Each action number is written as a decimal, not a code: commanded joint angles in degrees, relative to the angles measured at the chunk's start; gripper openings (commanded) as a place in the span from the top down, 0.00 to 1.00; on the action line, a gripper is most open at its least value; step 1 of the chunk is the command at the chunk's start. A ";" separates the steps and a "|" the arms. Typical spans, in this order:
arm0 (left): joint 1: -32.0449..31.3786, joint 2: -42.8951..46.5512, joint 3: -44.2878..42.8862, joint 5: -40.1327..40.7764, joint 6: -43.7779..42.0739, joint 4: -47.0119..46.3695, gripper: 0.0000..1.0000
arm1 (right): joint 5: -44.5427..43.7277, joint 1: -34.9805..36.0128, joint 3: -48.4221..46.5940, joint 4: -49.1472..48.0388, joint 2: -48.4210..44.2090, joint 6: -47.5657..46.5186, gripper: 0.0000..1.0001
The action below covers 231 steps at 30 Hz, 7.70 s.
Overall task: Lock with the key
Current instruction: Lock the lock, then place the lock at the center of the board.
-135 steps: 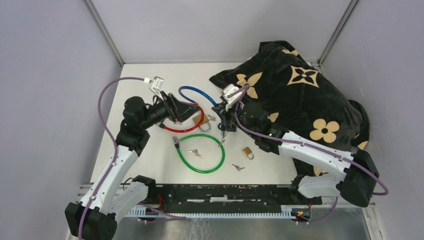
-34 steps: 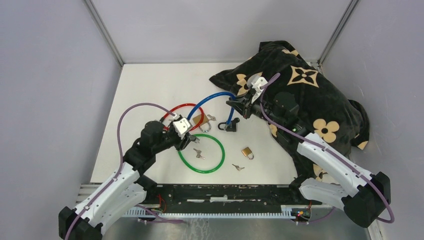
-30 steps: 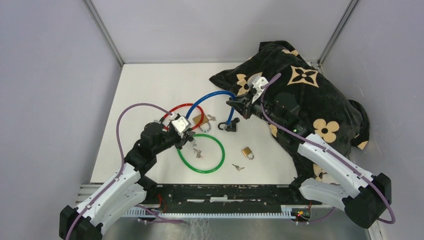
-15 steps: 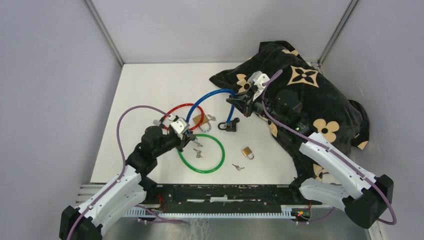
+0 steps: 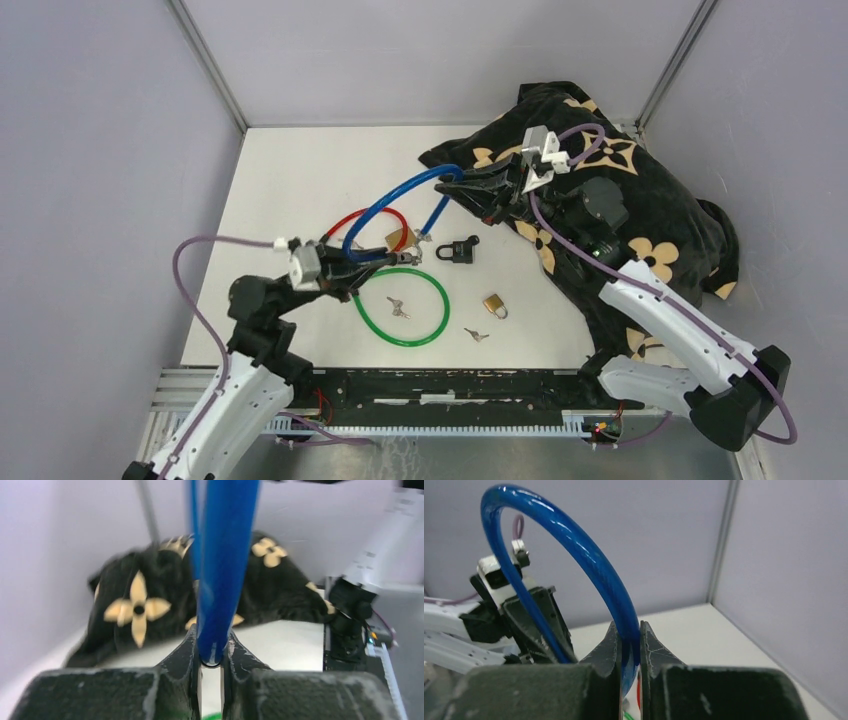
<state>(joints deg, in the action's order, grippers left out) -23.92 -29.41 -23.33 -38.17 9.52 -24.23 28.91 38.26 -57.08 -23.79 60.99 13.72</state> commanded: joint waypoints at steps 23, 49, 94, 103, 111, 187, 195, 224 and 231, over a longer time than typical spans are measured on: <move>4.86 13.22 1.61 6.91 9.98 -17.20 0.98 | -1.24 11.41 -15.17 -9.42 4.14 -1.91 1.00; 5.93 13.07 1.48 4.72 11.61 -17.11 0.98 | -0.44 12.87 -16.45 -13.34 6.15 -3.71 1.00; 9.08 12.42 -1.39 18.89 20.65 -23.61 0.98 | 5.66 15.53 -11.62 -26.03 19.61 15.11 1.00; 9.23 12.36 0.35 22.10 20.57 -22.89 0.98 | 7.62 15.87 -14.51 -38.76 21.27 24.86 1.00; 10.58 11.81 -2.22 23.31 26.66 -25.72 0.98 | 1.63 16.14 -10.97 -31.55 22.78 18.31 0.96; 12.90 14.82 -3.82 16.03 24.65 -17.96 0.98 | 29.64 10.74 -30.19 15.63 30.09 -15.87 0.47; 12.80 15.04 -3.80 16.22 25.00 -17.97 0.98 | 29.30 10.78 -31.26 16.22 30.93 -15.71 0.71; 13.26 10.05 -3.03 25.17 39.44 -3.36 0.98 | -16.39 20.00 -9.11 -8.42 17.11 -36.73 1.00; 13.67 10.32 -3.38 26.11 36.79 -4.21 0.98 | -18.41 19.76 -5.81 -7.91 16.41 -42.81 1.00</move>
<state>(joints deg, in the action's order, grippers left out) -10.94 -19.20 -25.06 -13.63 47.11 -28.45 15.64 58.74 -63.31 -24.27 80.07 -22.74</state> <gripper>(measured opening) 0.168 0.079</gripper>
